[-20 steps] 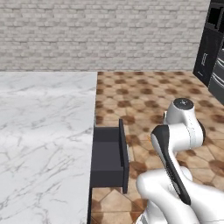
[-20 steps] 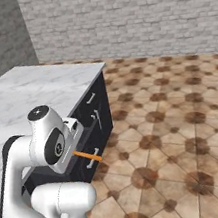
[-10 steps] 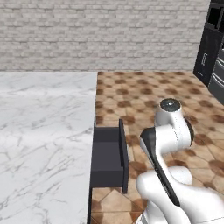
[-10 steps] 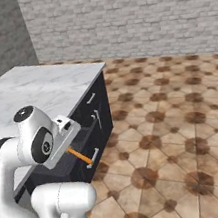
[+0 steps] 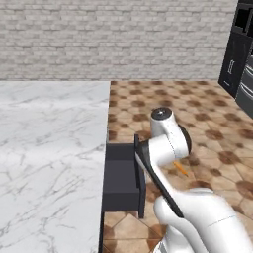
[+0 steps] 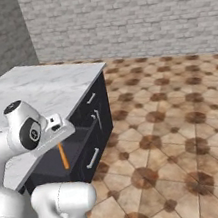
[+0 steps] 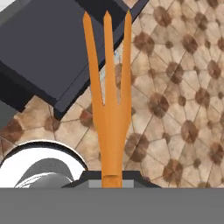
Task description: Organize the utensils by type. Pick up the wooden spoons from the counter and place them in the open cabinet. Then pick up the metallic utensils from the counter and place them in the open drawer.
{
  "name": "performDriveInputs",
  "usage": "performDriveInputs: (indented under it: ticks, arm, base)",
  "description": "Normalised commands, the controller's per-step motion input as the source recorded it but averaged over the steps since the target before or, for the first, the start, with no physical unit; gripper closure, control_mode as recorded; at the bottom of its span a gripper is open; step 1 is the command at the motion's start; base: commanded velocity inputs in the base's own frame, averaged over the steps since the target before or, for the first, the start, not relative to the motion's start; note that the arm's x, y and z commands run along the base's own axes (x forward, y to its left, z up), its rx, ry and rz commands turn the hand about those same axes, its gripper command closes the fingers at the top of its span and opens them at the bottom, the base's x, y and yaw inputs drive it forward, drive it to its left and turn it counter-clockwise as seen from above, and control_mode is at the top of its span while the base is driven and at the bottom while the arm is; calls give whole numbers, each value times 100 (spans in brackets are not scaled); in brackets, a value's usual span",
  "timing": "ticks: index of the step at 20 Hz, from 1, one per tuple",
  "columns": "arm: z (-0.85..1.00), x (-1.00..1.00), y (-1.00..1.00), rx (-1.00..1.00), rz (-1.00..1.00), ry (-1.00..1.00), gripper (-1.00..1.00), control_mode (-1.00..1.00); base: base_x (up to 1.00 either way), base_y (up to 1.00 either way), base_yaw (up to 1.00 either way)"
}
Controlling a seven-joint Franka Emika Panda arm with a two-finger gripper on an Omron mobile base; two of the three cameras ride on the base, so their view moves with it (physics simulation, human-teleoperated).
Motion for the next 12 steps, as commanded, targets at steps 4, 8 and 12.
performDriveInputs:
  ticks: [4,8,12]
  arm:
    - [-2,68,22,21,-18,2,100,-100]
    - [-17,67,6,20,-6,0,100,-100]
    - [-33,61,5,13,-5,0,100,-100]
  base:
    - [0,0,0]
    - [0,0,0]
    - [0,0,0]
